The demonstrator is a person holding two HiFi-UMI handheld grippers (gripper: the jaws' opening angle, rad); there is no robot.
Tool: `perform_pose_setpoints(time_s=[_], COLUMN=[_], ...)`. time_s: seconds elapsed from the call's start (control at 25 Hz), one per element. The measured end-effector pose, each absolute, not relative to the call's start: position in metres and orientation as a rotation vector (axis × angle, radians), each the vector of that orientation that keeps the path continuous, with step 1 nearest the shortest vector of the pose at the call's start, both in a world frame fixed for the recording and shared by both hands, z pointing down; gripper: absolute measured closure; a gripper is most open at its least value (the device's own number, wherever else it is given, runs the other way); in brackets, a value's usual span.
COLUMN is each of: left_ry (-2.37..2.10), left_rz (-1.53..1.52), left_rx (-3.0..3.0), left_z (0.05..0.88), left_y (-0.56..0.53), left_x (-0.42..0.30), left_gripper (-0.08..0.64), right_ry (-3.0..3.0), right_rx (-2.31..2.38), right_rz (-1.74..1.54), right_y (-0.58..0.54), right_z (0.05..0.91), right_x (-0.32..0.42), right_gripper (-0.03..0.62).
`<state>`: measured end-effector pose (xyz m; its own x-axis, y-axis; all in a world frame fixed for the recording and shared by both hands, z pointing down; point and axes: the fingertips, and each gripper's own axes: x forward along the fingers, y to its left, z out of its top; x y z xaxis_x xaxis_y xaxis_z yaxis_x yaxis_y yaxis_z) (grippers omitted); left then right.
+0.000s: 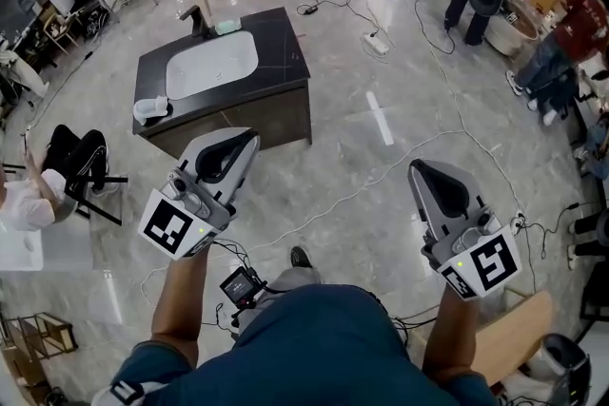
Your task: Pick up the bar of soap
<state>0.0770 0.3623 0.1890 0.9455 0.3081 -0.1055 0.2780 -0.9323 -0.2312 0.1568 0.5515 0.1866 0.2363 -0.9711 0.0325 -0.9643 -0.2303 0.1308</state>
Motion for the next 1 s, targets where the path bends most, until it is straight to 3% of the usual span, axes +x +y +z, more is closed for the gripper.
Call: perform_pose_setpoints(time_s=[1.0], left_ry=[0.093], left_rz=[0.148], left_rx=[-2.871], left_z=[0.187], left_y=[0.233], left_x=[0.228], left_gripper=[0.558], right_ry=[-2.305], right_rx=[1.979], right_rz=[-0.099], right_y=[0.373], right_z=[0.201], right_x=[0.371], right_gripper=[0.578])
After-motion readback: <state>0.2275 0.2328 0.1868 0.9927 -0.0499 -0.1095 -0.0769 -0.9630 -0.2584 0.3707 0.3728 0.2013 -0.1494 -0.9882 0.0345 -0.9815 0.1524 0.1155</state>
